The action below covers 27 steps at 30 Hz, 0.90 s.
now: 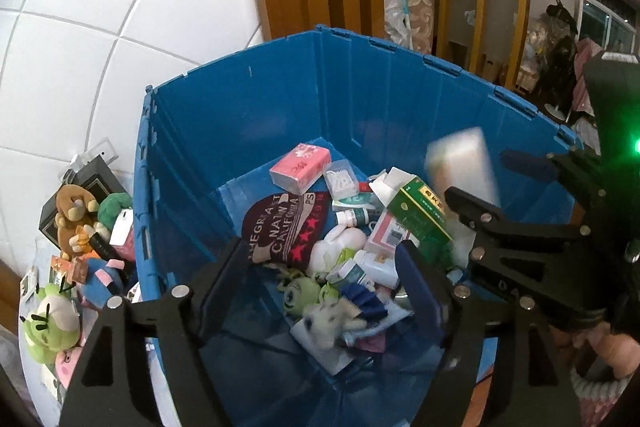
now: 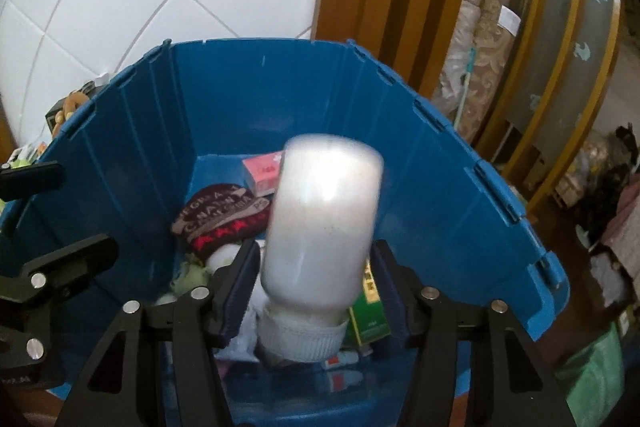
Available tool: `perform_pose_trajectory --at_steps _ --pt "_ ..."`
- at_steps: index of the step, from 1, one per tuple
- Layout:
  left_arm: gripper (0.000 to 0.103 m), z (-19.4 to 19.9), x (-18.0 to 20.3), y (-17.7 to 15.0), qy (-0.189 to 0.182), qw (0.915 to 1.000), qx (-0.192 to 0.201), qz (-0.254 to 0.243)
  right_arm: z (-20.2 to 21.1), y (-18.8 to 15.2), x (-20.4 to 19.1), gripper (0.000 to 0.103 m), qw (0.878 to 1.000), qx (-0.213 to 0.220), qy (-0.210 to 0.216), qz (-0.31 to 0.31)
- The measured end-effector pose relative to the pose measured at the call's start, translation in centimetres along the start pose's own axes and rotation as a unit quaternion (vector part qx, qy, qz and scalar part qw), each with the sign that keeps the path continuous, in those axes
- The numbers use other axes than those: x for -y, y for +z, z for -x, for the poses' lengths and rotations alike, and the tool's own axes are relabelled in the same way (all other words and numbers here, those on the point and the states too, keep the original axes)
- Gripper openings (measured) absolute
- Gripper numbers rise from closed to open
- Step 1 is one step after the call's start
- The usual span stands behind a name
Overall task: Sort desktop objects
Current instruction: 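Carry both items into the blue bin, opening the left tool then the right tool, then move both tools back toward the toy pile on the table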
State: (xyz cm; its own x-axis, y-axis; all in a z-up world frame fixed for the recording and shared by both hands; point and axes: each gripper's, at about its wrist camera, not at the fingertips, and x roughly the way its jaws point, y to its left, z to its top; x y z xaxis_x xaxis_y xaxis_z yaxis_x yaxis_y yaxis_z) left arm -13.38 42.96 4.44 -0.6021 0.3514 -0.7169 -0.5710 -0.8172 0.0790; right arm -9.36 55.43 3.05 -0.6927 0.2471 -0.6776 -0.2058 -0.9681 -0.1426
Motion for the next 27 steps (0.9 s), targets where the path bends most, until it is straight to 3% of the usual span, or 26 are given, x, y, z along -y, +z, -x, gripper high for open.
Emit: perform_pose_trajectory --at_steps 1,7,18,23,27 --pt "0.076 0.1 -0.2 -0.3 0.001 1.0000 0.000 0.001 0.1 -0.1 0.0 0.082 1.000 0.001 0.000 0.000" --pt "0.076 0.8 -0.6 -1.0 0.001 0.9999 0.006 0.008 0.9 -0.1 0.4 0.103 1.000 0.012 -0.001 0.000" --pt "0.076 4.4 -3.6 -2.8 0.000 0.9975 0.054 0.047 2.8 -0.1 -1.8 0.103 0.999 0.023 0.035 0.012" --pt "0.076 6.3 -6.9 -4.4 0.025 0.9932 0.075 0.085 4.3 0.7 -4.6 0.103 0.996 0.044 0.067 0.029" --pt "0.076 7.8 -10.7 -6.0 0.067 0.9857 0.089 0.127 5.5 1.8 -7.3 0.103 0.992 0.066 0.100 0.038"
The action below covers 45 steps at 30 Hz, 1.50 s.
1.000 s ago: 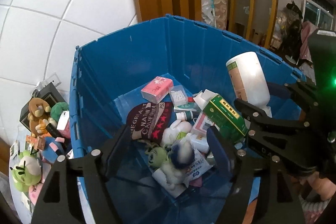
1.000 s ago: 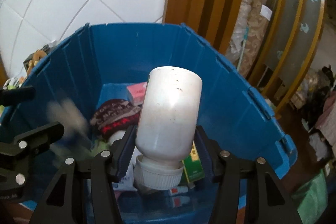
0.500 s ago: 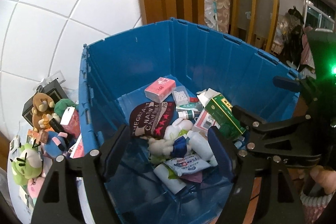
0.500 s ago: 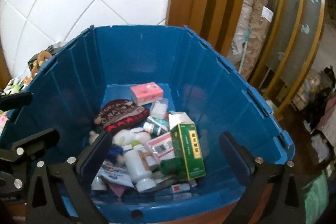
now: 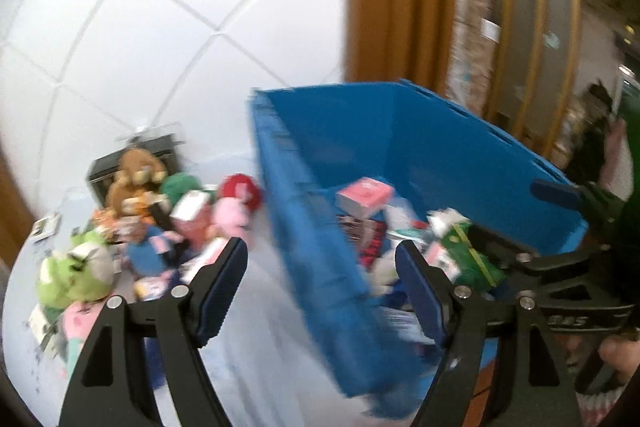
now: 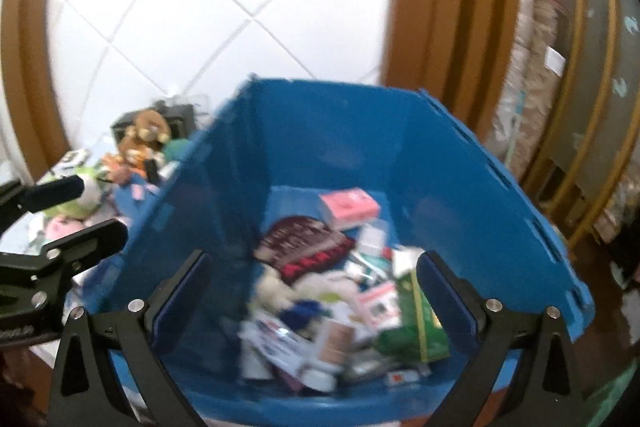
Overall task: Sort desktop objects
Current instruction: 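Move both tools back toward the toy pile on the table, then grasp the green frog plush with the left tool while the right tool grasps the green caterpillar plush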
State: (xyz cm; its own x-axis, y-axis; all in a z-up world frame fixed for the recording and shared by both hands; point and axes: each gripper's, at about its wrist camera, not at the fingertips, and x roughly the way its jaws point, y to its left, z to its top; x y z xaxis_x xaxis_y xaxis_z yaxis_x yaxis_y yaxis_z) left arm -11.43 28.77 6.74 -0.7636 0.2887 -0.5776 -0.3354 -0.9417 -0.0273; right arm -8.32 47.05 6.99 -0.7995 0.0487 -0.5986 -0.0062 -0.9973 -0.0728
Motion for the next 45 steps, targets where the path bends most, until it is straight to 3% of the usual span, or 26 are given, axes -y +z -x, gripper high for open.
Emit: perform_pose_trajectory --at_steps 5,13,18,26,32,41,45 --pt "0.076 1.1 -6.3 -1.0 0.052 0.9978 0.007 0.042 0.8 1.9 -4.6 0.103 0.999 0.030 0.039 0.017" --pt "0.076 1.9 -18.2 -4.0 0.116 0.9881 -0.018 0.100 0.9 3.6 -14.0 0.103 0.993 0.048 0.089 0.055" --pt "0.076 2.1 -26.8 -6.3 0.149 0.9788 -0.043 0.134 -1.2 4.4 -20.7 0.103 0.991 0.033 0.112 0.065" --pt "0.076 0.5 -39.0 -10.8 0.174 0.9646 -0.106 0.168 -7.8 4.9 -29.9 0.103 0.988 -0.013 0.153 0.027" --pt "0.076 -3.0 -43.8 -11.4 0.165 0.9641 -0.138 0.156 -13.0 4.6 -36.3 0.103 0.983 -0.067 0.169 0.023" --pt "0.076 -9.4 -46.0 -11.4 0.090 0.9728 -0.170 0.128 -19.2 4.5 -42.4 0.103 0.979 -0.124 0.160 0.029" --pt "0.083 -11.5 -45.7 -11.6 0.103 0.9739 -0.179 0.095 -21.9 4.4 -44.0 0.103 0.975 -0.149 0.163 0.031"
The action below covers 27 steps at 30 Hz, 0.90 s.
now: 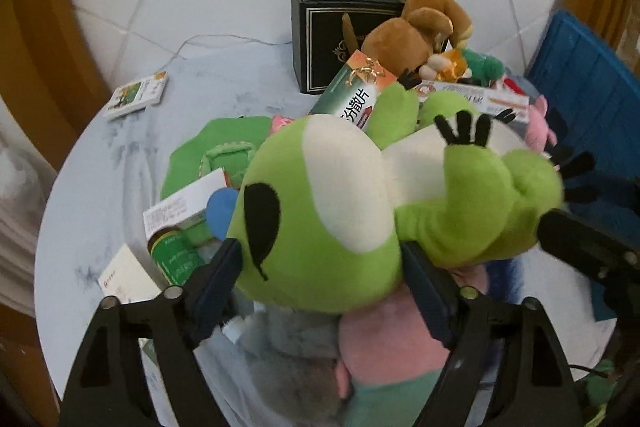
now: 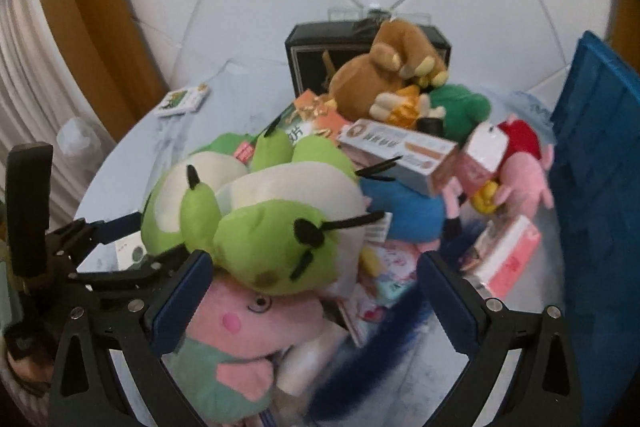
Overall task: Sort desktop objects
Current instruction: 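Grasp the green frog plush with the left tool while the right tool grasps the green caterpillar plush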
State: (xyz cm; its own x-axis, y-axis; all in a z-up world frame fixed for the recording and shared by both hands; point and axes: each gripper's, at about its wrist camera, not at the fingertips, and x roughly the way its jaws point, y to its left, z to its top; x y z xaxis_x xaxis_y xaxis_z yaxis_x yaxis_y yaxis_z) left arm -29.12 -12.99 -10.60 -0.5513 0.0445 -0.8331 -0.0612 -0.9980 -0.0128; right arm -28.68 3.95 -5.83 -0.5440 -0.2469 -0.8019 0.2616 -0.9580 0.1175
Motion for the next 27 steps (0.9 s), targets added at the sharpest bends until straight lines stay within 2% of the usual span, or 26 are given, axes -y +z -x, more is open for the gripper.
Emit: perform_pose_trajectory --at_steps 4,7,10,13,15,17,18,22,27 --pt "0.094 -1.3 -0.3 0.0 -0.002 1.0000 -0.003 -0.004 -2.7 0.3 -0.2 0.103 1.000 -0.022 0.002 -0.004" --pt "0.103 -2.3 -1.6 0.2 -0.036 0.9988 -0.012 0.031 -3.7 0.4 0.1 0.103 1.000 -0.021 -0.001 -0.011" --pt "0.103 -3.3 -2.2 0.2 -0.066 0.9960 -0.023 0.055 -4.7 0.4 0.5 0.103 0.999 -0.029 -0.001 -0.015" --pt "0.103 -3.5 -2.1 0.3 -0.072 0.9958 -0.014 0.054 -5.3 0.2 0.8 0.103 0.999 -0.036 0.006 -0.018" --pt "0.101 -3.4 -1.9 0.2 -0.075 0.9957 -0.010 0.053 -5.5 0.3 0.9 0.102 0.999 -0.038 0.007 -0.018" --pt "0.090 -3.2 -1.7 0.0 -0.085 0.9947 -0.009 0.057 -5.5 0.2 0.9 0.091 0.999 -0.040 0.015 -0.018" --pt "0.088 -3.1 -1.6 0.0 -0.083 0.9949 -0.007 0.057 -5.5 0.2 0.8 0.080 0.999 -0.041 0.024 -0.017" --pt "0.080 -2.2 -1.0 -0.4 -0.069 0.9964 0.004 0.049 -5.1 -0.1 0.2 0.073 0.999 -0.035 0.024 -0.003" --pt "0.076 -0.3 -0.5 -0.8 -0.058 0.9972 0.023 0.041 -4.1 -0.6 0.1 0.067 0.999 -0.023 0.032 0.005"
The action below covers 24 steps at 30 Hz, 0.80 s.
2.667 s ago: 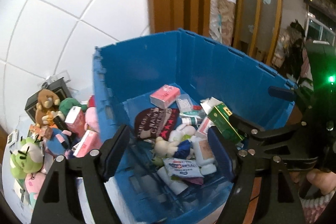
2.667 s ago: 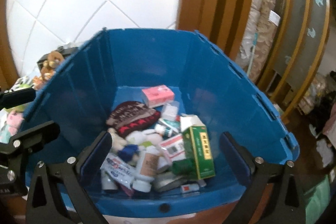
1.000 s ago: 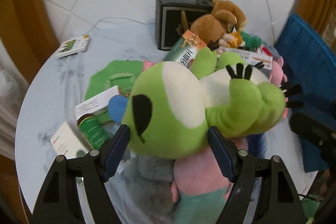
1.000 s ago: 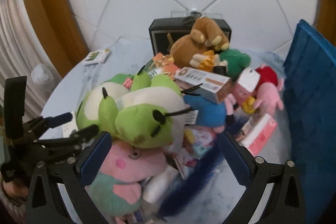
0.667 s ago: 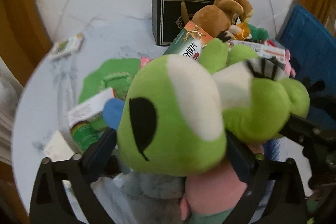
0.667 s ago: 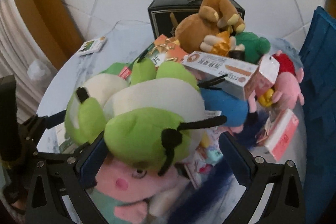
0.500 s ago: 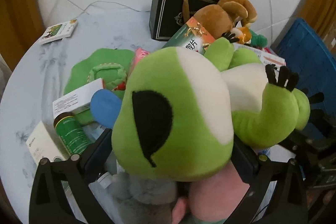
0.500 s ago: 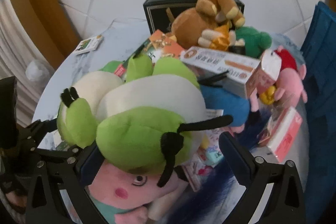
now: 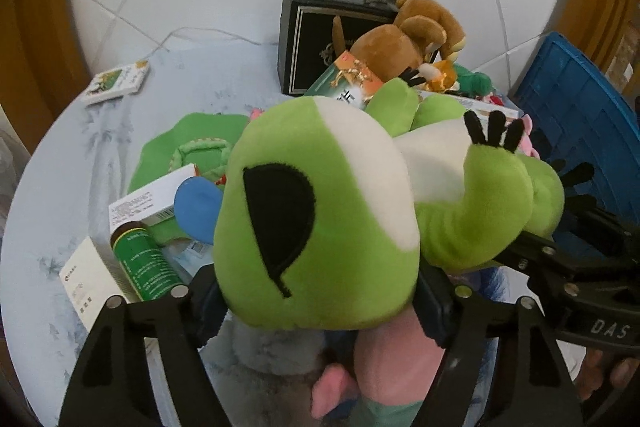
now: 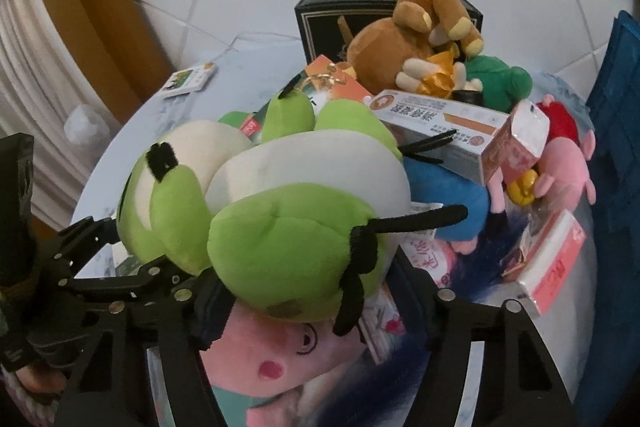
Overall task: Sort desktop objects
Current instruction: 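Grasp the green frog plush with the left tool while the right tool grasps the green caterpillar plush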
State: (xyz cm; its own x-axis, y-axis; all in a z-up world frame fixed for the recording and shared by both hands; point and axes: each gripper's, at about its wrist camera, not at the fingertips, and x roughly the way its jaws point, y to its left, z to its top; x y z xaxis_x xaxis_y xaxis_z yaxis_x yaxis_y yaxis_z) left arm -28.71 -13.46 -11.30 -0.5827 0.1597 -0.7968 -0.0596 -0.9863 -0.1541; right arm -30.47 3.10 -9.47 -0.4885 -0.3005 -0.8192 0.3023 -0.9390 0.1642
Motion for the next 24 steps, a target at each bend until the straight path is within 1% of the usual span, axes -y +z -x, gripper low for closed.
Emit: perform_pose_trajectory --at_steps 5,11,15,17,24 --pt "0.076 2.8 0.9 -0.4 0.002 0.9996 0.028 -0.006 1.9 -0.5 -0.1 0.064 1.000 0.021 0.011 0.002" --pt "0.076 7.6 3.3 -0.6 0.007 0.9964 0.079 -0.030 6.8 -1.3 -0.4 0.064 0.997 0.072 0.016 0.007" --pt "0.076 11.0 5.6 -0.9 0.003 0.9920 0.117 -0.048 10.5 -1.9 -0.3 0.064 0.994 0.107 0.010 0.012" --pt "0.076 12.2 6.7 -1.1 -0.002 0.9901 0.129 -0.055 12.5 -2.4 0.0 0.064 0.992 0.125 0.005 0.013" --pt "0.076 15.8 12.5 -1.5 -0.030 0.9800 0.171 -0.096 18.8 -4.7 2.7 0.064 0.984 0.179 -0.021 0.000"
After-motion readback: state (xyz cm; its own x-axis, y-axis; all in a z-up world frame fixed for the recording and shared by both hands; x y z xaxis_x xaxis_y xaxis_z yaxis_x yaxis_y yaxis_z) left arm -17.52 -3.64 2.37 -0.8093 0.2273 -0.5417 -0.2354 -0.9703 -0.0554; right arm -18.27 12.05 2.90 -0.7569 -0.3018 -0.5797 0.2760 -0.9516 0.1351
